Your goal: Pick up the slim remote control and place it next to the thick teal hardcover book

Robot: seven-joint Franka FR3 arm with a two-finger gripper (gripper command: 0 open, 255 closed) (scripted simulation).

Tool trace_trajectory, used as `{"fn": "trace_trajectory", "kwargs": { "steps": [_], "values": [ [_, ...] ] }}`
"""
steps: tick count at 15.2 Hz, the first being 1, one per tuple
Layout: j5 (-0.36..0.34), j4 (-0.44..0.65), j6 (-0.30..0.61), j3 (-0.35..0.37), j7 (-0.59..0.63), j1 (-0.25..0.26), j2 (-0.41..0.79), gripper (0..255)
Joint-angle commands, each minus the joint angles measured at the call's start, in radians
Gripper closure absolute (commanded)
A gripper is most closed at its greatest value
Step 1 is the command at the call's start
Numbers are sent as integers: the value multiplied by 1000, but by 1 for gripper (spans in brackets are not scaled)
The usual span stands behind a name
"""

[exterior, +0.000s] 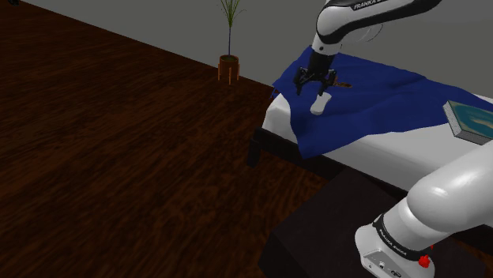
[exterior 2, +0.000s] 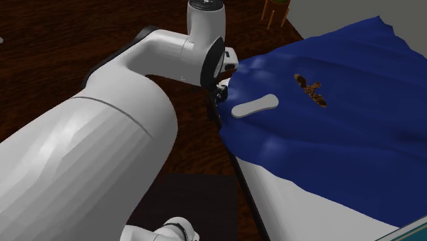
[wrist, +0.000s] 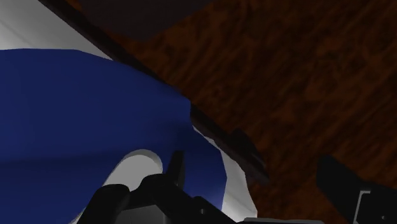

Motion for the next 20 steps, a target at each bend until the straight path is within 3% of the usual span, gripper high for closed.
{"fn": "trace_trajectory", "kwargs": {
  "steps": [1,16,20],
  "values": [
    [-9,36,21,-15,39,-21,55,0],
    [-15,295,114,-154,287,-154,403,0],
    [-11,272,161,-153,284,-156,427,0]
  ]
}}
